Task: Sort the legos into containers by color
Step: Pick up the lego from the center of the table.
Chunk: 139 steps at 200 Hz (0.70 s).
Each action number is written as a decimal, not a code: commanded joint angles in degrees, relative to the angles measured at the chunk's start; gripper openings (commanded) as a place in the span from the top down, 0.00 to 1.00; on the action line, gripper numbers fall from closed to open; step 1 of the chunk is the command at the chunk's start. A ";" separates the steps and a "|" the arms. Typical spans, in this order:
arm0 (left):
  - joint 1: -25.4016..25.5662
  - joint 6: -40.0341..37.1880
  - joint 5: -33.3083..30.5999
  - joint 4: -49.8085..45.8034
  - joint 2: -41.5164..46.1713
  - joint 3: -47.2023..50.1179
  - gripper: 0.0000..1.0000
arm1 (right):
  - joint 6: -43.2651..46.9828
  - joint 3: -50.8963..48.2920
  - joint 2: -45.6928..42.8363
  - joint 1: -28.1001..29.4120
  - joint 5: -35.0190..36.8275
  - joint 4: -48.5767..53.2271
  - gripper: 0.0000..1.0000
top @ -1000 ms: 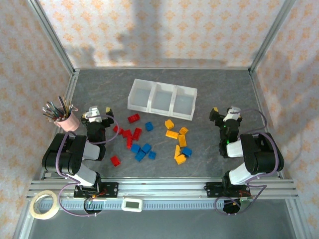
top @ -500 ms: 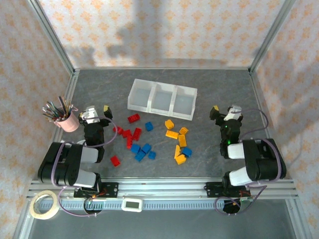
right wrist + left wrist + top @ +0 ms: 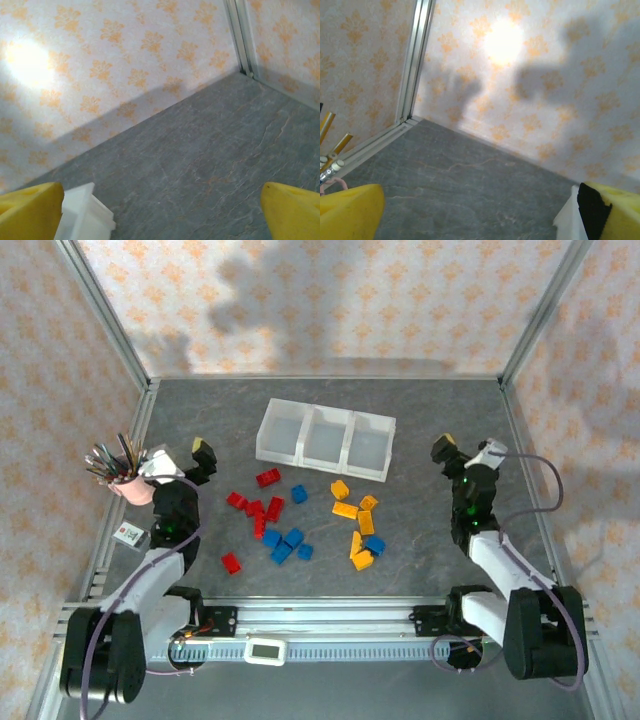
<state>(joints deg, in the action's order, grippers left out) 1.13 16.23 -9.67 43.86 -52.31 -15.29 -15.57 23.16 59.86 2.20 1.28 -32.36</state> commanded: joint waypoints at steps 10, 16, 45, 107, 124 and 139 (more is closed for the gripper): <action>-0.60 14.19 -1.82 -10.98 6.63 1.17 0.00 | -10.04 0.66 -1.24 -0.06 -5.86 10.98 0.00; -0.60 15.00 -1.08 -12.23 7.40 1.05 0.01 | -10.33 0.48 -1.27 -0.06 -7.15 11.24 0.00; -0.60 16.76 2.38 -24.13 8.94 -2.82 0.01 | -10.16 2.62 -0.70 0.01 -9.17 16.46 0.00; 1.35 18.84 16.33 -40.76 6.61 -9.30 0.01 | -6.28 6.66 0.69 3.46 -15.96 25.40 0.00; 4.59 18.50 16.59 -43.66 4.92 -10.62 0.01 | -5.60 7.45 1.17 5.87 -16.05 27.42 0.00; 7.94 18.06 16.01 -45.35 2.71 -12.08 0.01 | -5.76 7.95 1.76 7.96 -17.33 28.61 0.00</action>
<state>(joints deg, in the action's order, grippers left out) 5.13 33.63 3.42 5.48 -47.18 -24.16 -22.55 29.10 60.77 7.35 -13.37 -8.03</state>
